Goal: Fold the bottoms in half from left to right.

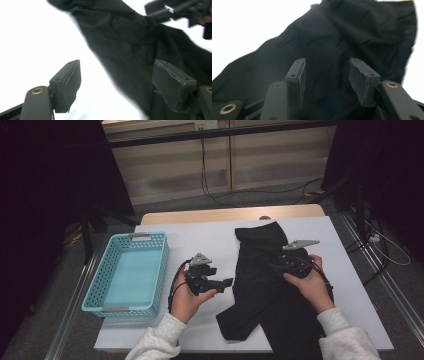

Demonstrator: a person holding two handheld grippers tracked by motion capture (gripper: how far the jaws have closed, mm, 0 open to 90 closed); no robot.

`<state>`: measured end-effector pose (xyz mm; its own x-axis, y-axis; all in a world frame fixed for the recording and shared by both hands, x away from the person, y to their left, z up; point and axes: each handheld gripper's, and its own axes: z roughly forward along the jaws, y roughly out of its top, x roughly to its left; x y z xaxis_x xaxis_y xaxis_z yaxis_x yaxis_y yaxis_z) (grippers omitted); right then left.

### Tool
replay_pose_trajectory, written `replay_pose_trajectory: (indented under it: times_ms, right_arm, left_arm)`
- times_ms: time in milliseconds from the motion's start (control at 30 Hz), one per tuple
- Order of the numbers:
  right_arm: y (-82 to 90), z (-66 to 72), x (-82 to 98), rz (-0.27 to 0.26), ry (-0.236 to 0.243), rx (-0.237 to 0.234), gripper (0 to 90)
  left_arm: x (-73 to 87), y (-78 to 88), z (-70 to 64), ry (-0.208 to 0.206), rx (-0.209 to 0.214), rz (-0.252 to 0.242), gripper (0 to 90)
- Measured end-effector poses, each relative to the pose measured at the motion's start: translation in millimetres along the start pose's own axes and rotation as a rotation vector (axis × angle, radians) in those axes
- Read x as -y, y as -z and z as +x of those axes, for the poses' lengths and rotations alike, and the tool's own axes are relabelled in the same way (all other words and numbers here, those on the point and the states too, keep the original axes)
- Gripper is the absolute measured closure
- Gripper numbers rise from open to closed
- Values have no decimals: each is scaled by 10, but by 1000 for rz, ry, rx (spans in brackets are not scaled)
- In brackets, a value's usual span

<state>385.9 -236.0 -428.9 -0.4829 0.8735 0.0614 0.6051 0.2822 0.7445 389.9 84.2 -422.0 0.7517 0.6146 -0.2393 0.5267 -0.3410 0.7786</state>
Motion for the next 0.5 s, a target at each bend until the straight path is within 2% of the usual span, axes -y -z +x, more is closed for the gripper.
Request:
replay_pose_trajectory:
  times_ms: [33, 100, 167, 233, 267, 367, 433, 500]
  right_arm:
    - [3, 60, 70, 6, 13, -7, 472]
    - [23, 117, 125, -7, 31, -12, 466]
    - [33, 139, 145, -16, 41, -21, 466]
    - [57, 223, 230, -22, 38, -46, 467]
    - [58, 246, 249, -10, 46, -45, 467]
    - [81, 278, 290, -3, 24, -46, 485]
    - [104, 292, 316, -5, 24, -53, 504]
    - [140, 308, 335, -6, 31, -62, 542]
  left_arm:
    - [39, 19, 62, -6, -11, 6, 227]
    - [69, 29, 94, 1, -12, 11, 222]
    - [124, 39, 142, 12, -19, 19, 221]
    - [173, 32, 176, 19, -30, 19, 221]
    - [196, 16, 204, 7, -33, 49, 220]
    - [204, 14, 203, 8, -37, 45, 217]
    - [206, 10, 196, 5, -23, 55, 218]
    - [210, 9, 195, 2, -29, 56, 217]
